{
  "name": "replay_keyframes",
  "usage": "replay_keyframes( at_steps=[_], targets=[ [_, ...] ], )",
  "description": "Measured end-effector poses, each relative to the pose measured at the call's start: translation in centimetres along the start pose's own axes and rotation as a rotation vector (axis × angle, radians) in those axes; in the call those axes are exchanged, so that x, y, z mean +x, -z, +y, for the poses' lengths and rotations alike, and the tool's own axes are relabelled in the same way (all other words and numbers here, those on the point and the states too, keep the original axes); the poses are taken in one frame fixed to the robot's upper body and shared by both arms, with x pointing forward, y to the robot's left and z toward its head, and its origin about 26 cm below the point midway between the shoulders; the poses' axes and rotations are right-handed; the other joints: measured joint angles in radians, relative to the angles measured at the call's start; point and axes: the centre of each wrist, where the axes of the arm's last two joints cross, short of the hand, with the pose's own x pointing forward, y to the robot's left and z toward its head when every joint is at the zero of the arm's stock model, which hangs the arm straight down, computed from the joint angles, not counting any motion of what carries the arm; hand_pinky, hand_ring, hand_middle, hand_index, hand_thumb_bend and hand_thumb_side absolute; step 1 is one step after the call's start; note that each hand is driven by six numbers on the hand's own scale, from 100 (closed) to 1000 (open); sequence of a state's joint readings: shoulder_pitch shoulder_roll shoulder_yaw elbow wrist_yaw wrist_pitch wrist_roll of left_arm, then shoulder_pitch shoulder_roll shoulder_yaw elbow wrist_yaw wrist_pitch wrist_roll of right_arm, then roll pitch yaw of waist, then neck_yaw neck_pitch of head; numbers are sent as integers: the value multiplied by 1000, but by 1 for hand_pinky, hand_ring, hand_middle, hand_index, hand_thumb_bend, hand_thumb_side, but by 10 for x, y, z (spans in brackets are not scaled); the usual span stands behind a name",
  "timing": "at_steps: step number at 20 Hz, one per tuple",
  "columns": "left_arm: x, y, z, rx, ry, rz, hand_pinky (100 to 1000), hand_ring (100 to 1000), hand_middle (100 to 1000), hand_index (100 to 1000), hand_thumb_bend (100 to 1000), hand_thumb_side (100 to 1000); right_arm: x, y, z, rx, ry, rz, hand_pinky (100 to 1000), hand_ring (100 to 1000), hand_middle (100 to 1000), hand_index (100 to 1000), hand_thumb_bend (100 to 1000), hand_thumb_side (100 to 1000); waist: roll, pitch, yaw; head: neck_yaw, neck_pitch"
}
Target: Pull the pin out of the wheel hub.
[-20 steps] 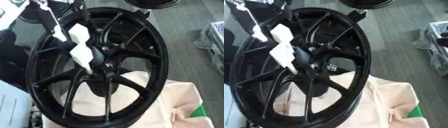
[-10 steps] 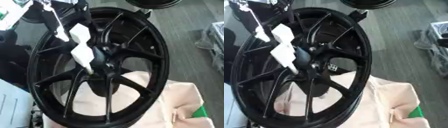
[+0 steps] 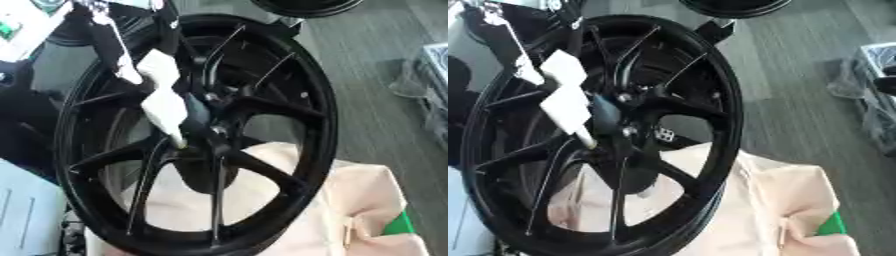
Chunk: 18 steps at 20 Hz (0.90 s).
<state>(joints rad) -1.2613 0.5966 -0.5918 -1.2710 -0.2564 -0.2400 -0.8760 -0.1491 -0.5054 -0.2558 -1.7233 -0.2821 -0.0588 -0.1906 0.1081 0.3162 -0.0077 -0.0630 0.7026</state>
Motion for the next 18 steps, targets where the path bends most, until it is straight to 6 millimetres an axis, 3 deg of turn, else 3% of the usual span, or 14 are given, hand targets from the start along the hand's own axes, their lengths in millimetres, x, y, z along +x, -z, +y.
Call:
replay_keyframes(
  at_steps=[8,18],
  targets=[
    [4,-5,6,24,47,25,684,594,423,278,404,100,0,0,0,2,-4,1,711,619,583,726,100,610,0,0,1,0,10],
    [10,-39,32,134,53,24,669,590,418,276,365,100,0,0,0,2,-5,2,711,619,584,727,100,609,0,-1,4,-1,17]
  ],
)
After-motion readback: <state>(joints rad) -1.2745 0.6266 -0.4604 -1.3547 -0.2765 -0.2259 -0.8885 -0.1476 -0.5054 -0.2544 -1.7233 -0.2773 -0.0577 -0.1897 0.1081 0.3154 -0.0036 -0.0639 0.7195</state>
